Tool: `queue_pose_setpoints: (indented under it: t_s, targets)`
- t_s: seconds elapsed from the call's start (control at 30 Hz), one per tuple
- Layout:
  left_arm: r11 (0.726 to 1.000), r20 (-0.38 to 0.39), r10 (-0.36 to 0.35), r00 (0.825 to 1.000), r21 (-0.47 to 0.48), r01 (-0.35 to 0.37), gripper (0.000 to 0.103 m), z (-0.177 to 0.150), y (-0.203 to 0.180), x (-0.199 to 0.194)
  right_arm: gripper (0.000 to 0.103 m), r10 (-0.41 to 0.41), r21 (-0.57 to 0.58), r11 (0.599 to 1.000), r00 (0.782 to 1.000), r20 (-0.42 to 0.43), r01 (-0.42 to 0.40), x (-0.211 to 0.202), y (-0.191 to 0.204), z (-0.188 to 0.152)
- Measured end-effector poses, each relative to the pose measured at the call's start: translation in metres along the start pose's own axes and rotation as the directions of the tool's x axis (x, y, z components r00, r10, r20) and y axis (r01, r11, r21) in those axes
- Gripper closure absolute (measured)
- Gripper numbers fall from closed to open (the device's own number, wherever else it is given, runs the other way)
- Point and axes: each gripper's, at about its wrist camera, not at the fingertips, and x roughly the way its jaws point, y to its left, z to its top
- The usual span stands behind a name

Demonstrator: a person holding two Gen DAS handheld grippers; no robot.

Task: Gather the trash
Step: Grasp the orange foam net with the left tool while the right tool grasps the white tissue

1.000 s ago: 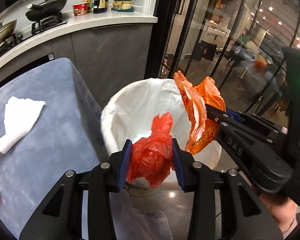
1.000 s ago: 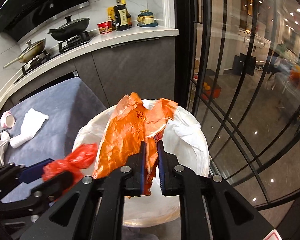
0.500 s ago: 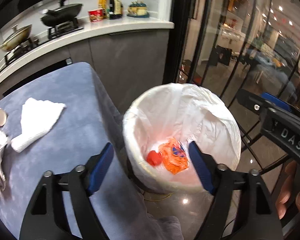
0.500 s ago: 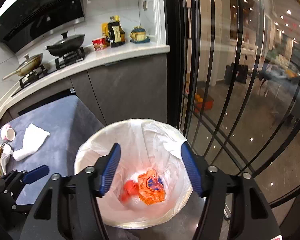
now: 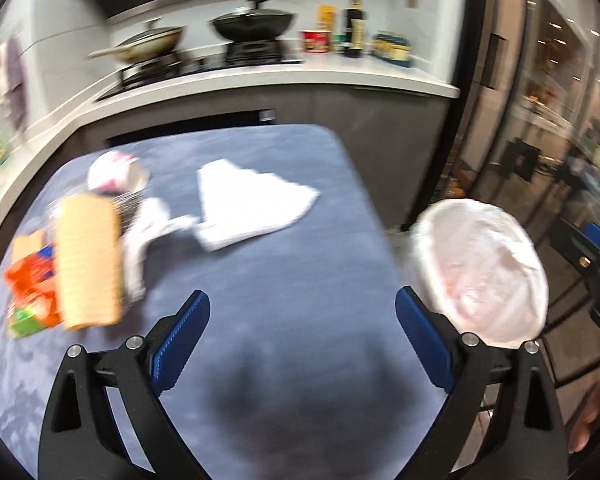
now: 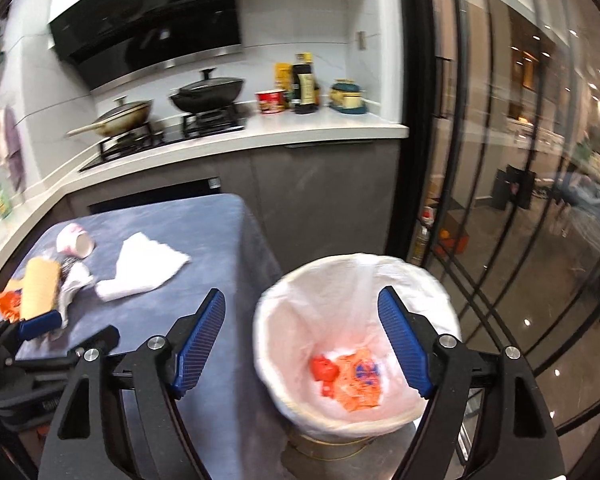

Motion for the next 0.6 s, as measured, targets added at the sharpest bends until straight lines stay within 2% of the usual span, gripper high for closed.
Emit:
queue_pose_setpoints:
  t_s: [0.13, 0.3, 0.4, 0.6]
  targets:
    - [0.994, -0.013, 0.074, 0.997, -0.074, -0.075, 0.012, -0.004, 0.049, -0.004, 0.026, 0.052, -0.024, 0.998, 0.998, -0.026, -0.053, 0.001, 0.031, -0.008]
    - [0.983, -0.027, 0.129, 0.991, -0.128, -0.132, 0.012, -0.007, 0.099, -0.002, 0.026, 0.13, -0.047, 0.99, 0.989, -0.075, -0.134, 0.012, 0.079, -0.017]
    - [0.979, -0.038, 0.131, 0.991, -0.155, -0.135, 0.012, -0.005, 0.123, 0.003, 0.026, 0.173, -0.052, 0.983, 0.98, -0.1, -0.179, 0.024, 0.106, -0.017]
    - [0.978, -0.045, 0.117, 0.992, -0.169, -0.123, 0.012, 0.001, 0.146, 0.018, 0.026, 0.242, -0.01, 0.969, 0.957, -0.159, -0.247, 0.064, 0.144, -0.01]
